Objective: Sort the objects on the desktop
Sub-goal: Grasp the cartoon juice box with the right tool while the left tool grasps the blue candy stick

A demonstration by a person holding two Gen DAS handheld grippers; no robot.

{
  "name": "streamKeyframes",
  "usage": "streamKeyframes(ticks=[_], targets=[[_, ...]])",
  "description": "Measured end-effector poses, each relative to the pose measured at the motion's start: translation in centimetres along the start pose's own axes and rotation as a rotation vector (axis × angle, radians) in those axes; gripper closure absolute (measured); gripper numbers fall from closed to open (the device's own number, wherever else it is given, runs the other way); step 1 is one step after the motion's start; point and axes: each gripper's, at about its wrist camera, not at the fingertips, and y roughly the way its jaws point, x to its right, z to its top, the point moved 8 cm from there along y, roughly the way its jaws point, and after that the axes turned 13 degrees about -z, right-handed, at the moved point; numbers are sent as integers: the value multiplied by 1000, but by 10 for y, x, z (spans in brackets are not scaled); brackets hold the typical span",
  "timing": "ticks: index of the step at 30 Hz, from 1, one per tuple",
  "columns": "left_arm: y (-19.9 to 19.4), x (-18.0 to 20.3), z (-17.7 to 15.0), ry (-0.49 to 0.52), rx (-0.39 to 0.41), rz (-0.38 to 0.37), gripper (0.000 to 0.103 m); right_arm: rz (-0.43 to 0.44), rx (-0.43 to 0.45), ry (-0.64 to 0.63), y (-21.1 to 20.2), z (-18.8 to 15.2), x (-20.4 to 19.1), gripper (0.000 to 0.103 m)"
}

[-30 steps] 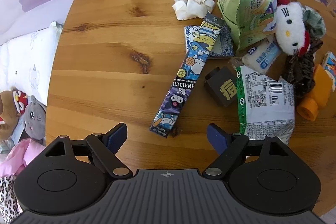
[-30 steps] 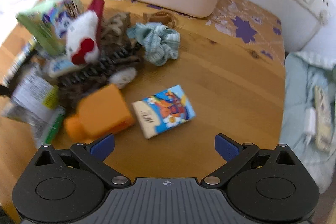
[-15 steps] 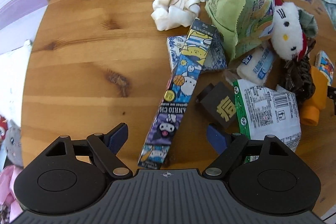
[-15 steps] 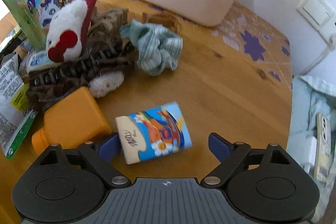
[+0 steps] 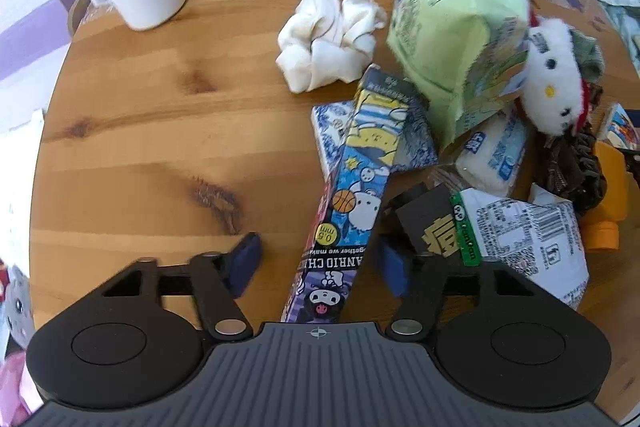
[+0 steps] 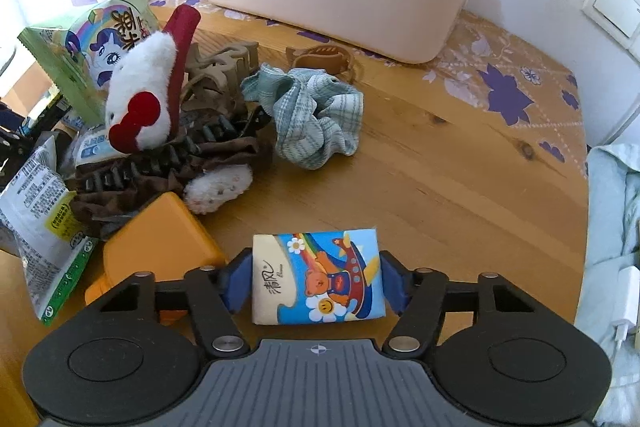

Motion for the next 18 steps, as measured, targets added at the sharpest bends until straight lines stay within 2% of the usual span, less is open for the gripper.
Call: streamKeyframes(ticks=[2, 5, 11, 18], targets=[[-2, 1, 1, 15, 1, -2, 66, -7, -4, 6, -1, 0, 0, 42], [-4, 0, 2, 21, -11, 2, 80, -20, -17, 6, -1, 0, -1, 42], [-16, -3, 2, 39, 18, 0, 80, -43, -25, 33, -11, 3, 10, 42], [-49, -12, 20, 59, 93, 10, 80, -70, 45, 62, -41, 31, 35, 42]])
